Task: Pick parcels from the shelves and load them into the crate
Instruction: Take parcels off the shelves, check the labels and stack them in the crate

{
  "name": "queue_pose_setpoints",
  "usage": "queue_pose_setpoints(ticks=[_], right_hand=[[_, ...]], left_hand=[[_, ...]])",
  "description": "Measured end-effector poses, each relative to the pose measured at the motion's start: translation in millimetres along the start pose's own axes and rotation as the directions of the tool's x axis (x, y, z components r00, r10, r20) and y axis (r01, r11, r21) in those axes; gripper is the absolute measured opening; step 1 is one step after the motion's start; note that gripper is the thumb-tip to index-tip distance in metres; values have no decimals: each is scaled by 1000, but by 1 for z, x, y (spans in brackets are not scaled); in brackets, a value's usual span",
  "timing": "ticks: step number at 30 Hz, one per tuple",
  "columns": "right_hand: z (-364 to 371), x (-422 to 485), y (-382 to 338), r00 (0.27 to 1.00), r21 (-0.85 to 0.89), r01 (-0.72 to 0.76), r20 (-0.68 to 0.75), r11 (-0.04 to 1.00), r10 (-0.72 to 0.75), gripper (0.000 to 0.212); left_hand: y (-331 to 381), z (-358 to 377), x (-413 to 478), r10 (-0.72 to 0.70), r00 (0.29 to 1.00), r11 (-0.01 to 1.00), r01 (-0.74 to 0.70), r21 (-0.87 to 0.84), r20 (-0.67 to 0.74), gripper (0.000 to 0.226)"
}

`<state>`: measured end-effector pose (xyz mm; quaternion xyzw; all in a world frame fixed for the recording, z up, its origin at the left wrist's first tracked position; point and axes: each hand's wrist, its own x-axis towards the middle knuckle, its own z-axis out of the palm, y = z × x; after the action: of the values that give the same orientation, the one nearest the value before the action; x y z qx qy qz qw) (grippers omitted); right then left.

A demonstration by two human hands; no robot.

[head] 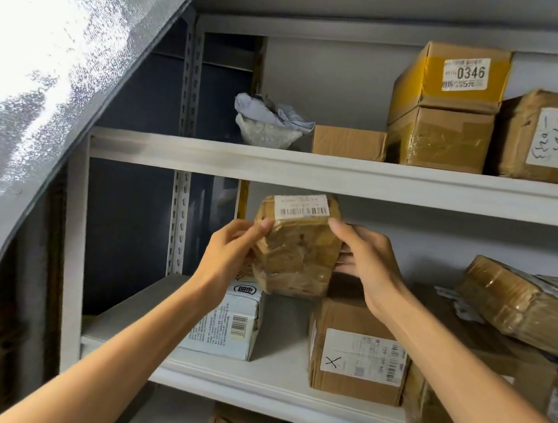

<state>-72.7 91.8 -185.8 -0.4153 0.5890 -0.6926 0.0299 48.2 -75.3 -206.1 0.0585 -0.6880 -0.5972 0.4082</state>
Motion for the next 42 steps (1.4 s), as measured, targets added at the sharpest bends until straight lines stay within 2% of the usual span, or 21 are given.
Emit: queue_pose_setpoints(ticks=[3, 6, 8, 10, 14, 17, 18, 21, 25, 29, 33, 37, 42], right_hand=[[4, 1, 0, 999, -3, 43, -12, 999, -43, 14], [5, -2, -2, 993, -19, 112, 50, 993, -111, 35], [11, -7, 0, 982, -160, 184, 67, 970, -176, 55], [20, -13, 6, 965, -293, 263, 98, 919, -245, 62], [34, -22, 24, 935, -427, 348, 95, 835, -341, 55], [38, -18, 35, 933, -624, 299, 32, 722, -358, 47], [41, -16, 37, 938, -639, 275, 15, 719, -346, 44], [53, -11, 43, 960, -538, 223, -24, 813, -280, 40], [71, 5, 57, 989, -320, 112, -53, 941, -135, 40], [92, 33, 83, 994, -153, 32, -95, 988, -47, 35], [105, 50, 121, 993, -161, -23, -118, 987, 4, 44], [108, 56, 151, 992, -214, -96, -104, 972, 75, 48], [110, 56, 143, 994, -381, -90, -86, 920, 61, 43]], left_hand=[[2, 2, 0, 36, 999, 999, -36, 31, 10, 54], [-1, -3, -2, 21, 998, 995, -26, 93, 58, 49], [-11, -6, -6, -7, 997, 999, 3, 52, 76, 53], [-25, -8, -10, -42, 997, 999, 43, -21, 65, 54], [-45, -12, -10, -59, 998, 995, 60, -86, 13, 53], [-48, -17, -6, -11, 1000, 999, 11, -38, -22, 42], [-47, -18, -5, 12, 999, 1000, -13, -13, -34, 38], [-45, -27, 2, 65, 996, 998, -64, 19, -66, 37], [-51, -48, 15, 73, 992, 997, -70, 32, -105, 34], [-65, -67, 38, 56, 987, 995, -43, 85, -153, 27], [-94, -76, 54, 36, 979, 983, 2, 185, -201, 27], [-117, -82, 58, 37, 984, 957, 16, 290, -176, 25], [-104, -85, 58, 41, 991, 878, 25, 477, -129, 29]])
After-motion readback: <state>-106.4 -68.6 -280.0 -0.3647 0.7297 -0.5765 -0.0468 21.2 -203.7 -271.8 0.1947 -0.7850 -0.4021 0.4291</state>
